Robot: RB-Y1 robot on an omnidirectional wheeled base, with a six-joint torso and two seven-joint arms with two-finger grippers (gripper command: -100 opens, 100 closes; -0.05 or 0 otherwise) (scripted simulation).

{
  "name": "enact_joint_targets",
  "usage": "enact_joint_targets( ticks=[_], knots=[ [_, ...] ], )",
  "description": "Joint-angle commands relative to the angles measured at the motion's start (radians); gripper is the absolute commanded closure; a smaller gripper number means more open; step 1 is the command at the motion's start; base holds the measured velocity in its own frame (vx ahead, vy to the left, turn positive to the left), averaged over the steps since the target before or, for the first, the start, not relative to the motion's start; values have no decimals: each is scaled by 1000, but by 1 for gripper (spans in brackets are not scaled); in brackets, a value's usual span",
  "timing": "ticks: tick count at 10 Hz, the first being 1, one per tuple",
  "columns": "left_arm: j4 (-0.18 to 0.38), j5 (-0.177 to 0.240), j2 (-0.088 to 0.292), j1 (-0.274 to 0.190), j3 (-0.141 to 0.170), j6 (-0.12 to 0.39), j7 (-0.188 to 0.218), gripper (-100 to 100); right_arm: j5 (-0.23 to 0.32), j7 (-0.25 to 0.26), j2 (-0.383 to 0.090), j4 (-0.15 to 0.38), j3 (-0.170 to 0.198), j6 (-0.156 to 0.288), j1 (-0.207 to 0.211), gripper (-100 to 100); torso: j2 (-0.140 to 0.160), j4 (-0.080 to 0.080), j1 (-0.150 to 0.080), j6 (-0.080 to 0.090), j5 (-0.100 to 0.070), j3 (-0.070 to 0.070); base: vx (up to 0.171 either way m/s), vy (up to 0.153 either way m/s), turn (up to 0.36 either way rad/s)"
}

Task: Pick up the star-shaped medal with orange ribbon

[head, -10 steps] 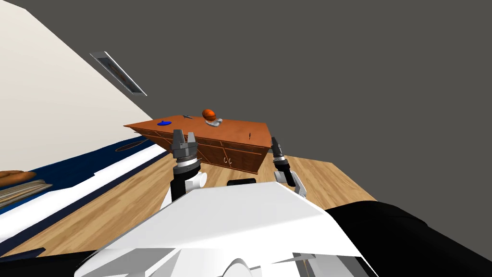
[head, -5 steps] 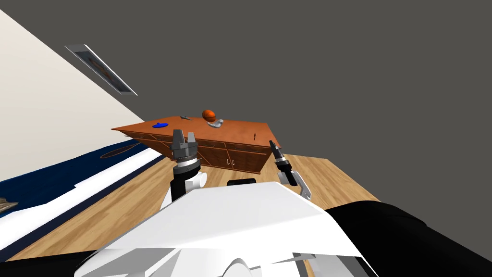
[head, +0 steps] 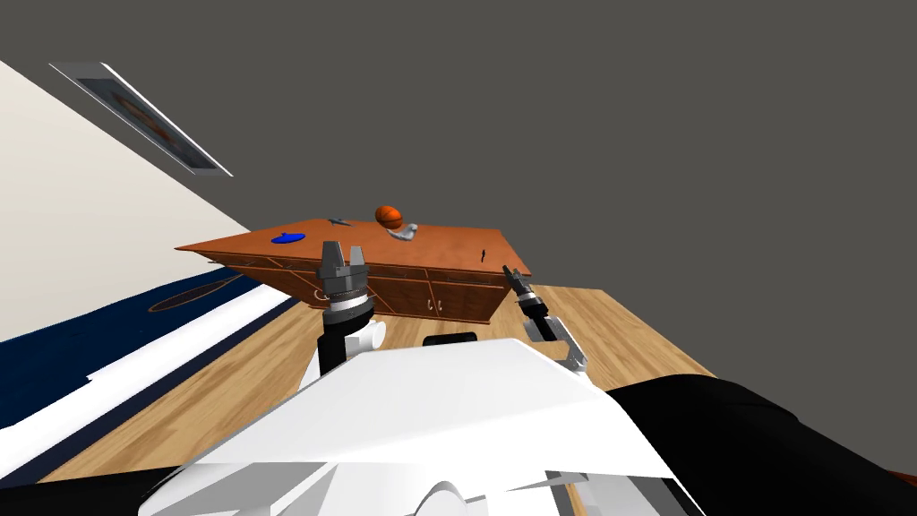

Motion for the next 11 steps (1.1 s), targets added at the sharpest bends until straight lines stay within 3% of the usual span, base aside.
enact_joint_targets(
  ticks=[1, 11],
  knots=[
    [0, 0, 0, 0, 0, 0, 0, 0, 24, 30, -13, 15, -14, 19, -4, -100, 0, 0, 0, 0, 0, 0, 65, 139, -42],
    [0, 0, 0, 0, 0, 0, 0, 0, 145, 233, -90, 165, -119, 113, -104, -100, 1, 0, 0, 0, 0, 0, 54, 149, -25]
  ],
)
